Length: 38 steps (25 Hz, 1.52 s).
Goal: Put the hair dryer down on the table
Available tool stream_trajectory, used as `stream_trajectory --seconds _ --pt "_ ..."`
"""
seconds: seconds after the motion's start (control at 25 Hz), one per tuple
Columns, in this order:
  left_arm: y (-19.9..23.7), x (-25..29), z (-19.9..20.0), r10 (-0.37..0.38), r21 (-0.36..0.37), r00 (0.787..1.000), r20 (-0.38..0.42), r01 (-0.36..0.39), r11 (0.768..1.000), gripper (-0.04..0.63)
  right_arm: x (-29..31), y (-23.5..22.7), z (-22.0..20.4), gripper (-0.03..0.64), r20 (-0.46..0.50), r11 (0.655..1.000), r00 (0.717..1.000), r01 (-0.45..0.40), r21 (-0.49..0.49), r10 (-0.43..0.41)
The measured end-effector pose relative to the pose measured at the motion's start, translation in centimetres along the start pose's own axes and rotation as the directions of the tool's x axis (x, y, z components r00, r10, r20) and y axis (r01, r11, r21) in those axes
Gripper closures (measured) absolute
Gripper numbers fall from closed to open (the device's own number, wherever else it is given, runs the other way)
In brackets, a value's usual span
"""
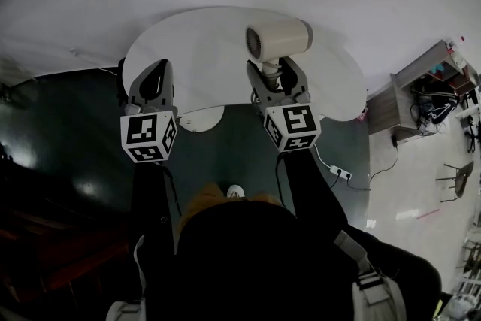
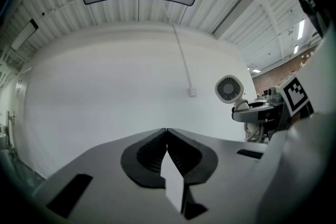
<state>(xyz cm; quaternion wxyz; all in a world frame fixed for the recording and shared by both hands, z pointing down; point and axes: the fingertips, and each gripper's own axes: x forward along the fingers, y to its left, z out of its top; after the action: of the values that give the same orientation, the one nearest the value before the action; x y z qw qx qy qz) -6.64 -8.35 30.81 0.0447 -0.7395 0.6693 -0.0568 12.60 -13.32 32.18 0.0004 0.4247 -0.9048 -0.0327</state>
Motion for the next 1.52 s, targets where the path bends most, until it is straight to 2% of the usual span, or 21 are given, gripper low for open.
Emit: stream_trajectory --seconds 0.28,0.52,0.76,1.0,1.24,1.52 --pt "0.9 1.3 -0.9 -0.004 -0.011 1.000 -0.023 0.004 1.000 0.578 1.3 -0.2 -0.7 0.359 -0.011 0.999 1.000 0.028 0.040 -0.027" --pt "1.2 3.9 -1.1 -0.042 0.007 0.999 -0.020 0.042 0.999 0.578 2.7 -0.7 -1.4 0.357 -0.023 0.999 0.999 0.041 0.026 -0.041" --pt "3.9 8.8 -2.2 -0.076 0.016 0.997 -0.025 0.077 0.997 0.578 7.2 -2.0 -2.5 0.357 -0.047 0.996 0.996 0.082 0.022 -0.081" --pt "6.1 14.7 -3.4 -0.142 0.071 0.990 -0.008 0.142 0.987 0.578 12.8 -3.2 -3.8 0.357 -0.071 0.993 0.991 0.116 0.006 -0.115" --pt "8.4 20.0 -4.3 -0.187 0.047 0.982 -0.007 0.187 0.981 0.578 17.8 -4.3 -4.9 0.357 -0.113 0.988 0.981 0.157 0.002 -0.155" --pt "10.5 24.1 -5.2 -0.239 0.059 0.971 -0.009 0.239 0.969 0.580 21.9 -4.3 -5.6 0.357 -0.150 0.982 0.970 0.190 -0.006 -0.189"
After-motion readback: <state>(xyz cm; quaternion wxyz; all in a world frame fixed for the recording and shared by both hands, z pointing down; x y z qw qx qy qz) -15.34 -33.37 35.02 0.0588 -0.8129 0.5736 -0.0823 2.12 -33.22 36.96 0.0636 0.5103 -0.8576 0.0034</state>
